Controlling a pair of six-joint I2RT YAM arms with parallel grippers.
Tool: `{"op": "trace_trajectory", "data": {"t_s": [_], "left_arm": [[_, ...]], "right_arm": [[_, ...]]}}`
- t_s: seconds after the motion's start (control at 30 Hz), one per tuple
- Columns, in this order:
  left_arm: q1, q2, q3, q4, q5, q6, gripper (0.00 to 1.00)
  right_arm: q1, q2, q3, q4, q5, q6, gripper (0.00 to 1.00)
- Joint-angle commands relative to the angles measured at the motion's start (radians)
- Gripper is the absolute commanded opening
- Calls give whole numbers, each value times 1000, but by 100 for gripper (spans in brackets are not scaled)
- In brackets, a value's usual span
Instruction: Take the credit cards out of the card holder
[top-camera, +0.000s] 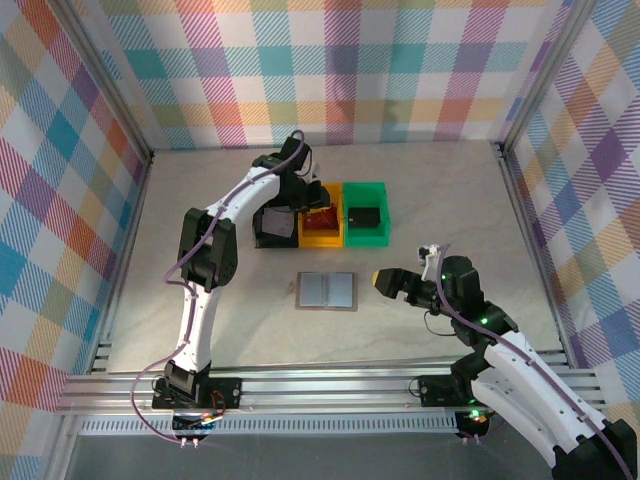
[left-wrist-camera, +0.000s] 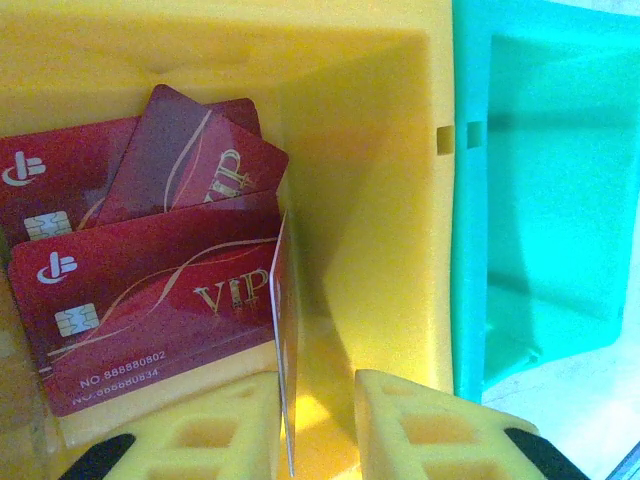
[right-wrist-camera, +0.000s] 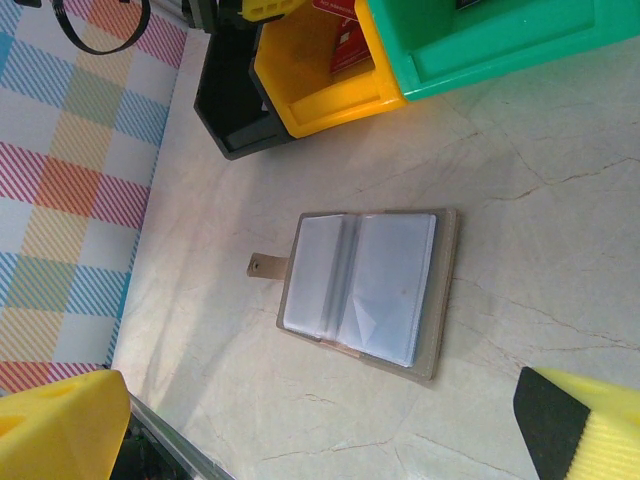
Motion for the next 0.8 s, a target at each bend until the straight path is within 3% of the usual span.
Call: {"op": "trace_trajectory", "data": {"t_s": [0.0,0.77], "left_arm": [[8,7,42,-43,-17,23,27],[17,-1,196,-190,-73,60,34]], "right_arm": [[-3,-10,-7,16,-18,-27,99],[-3,-15,-2,11,-21,-30,99]]}}
